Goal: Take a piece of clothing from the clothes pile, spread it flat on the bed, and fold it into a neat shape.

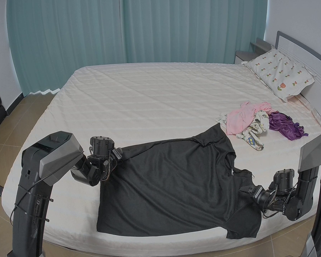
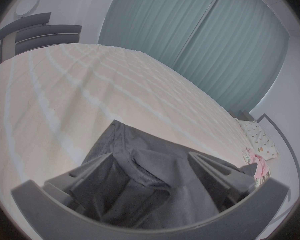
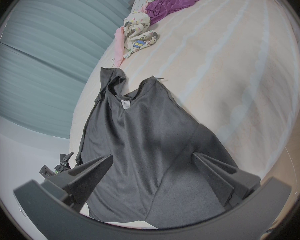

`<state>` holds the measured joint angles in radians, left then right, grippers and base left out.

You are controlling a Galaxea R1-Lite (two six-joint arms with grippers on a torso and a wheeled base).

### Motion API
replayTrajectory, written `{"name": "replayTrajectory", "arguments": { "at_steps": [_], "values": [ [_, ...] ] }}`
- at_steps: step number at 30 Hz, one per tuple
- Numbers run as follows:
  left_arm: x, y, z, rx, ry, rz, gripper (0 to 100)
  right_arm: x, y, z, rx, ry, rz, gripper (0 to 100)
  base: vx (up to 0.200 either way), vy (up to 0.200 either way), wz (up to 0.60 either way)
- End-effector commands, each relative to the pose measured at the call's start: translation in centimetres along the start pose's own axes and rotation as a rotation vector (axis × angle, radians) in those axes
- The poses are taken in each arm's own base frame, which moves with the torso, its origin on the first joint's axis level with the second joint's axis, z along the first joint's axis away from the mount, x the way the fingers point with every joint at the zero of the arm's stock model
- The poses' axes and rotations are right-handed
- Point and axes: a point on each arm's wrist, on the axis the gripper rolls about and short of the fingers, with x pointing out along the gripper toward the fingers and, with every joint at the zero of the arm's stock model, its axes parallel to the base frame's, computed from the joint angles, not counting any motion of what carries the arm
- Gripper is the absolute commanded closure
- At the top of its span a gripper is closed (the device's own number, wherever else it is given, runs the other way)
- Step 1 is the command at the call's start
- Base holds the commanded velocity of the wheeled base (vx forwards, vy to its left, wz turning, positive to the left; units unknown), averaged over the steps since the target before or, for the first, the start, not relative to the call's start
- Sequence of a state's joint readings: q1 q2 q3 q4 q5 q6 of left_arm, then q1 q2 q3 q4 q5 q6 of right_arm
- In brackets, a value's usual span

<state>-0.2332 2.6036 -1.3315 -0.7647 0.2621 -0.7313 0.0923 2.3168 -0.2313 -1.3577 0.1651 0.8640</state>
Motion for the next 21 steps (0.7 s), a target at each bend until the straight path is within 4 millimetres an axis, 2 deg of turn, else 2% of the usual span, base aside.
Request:
{"name": "replayTrajectory", "arguments": {
  "at_steps": [1, 7, 8, 10, 15, 21],
  "values": [
    [0.6, 0.2, 0.4, -0.019, -0.018, 0.001, 100, 0.2, -0.2, -0.2, 0.0, 0.003, -0.004, 0, 0.0, 0.0, 0.0],
    [1.2, 0.0, 2.6, -0.088, -0.086, -0.013, 100, 0.1, -0.2, -0.2, 0.0, 0.004, -0.005, 0, 0.0, 0.0, 0.0],
    [1.5, 0.1, 3.6, -0.125, -0.114, -0.019, 100, 0.1, -0.2, -0.2, 0.0, 0.004, -0.005, 0, 0.0, 0.0, 0.0],
    [2.0, 0.3, 4.3, -0.151, -0.132, -0.023, 100, 0.1, -0.2, -0.3, -0.001, 0.006, -0.006, 0, 0.0, 0.0, 0.0],
    [3.5, 1.1, 4.5, -0.164, -0.155, -0.017, 100, 0.1, -0.3, -0.3, -0.001, 0.007, -0.007, 0, 0.0, 0.0, 0.0],
    [4.2, 0.7, 5.2, -0.188, -0.187, -0.047, 100, 0.1, -0.3, -0.3, -0.001, 0.009, -0.008, 0, 0.0, 0.0, 0.0]
  ]
}}
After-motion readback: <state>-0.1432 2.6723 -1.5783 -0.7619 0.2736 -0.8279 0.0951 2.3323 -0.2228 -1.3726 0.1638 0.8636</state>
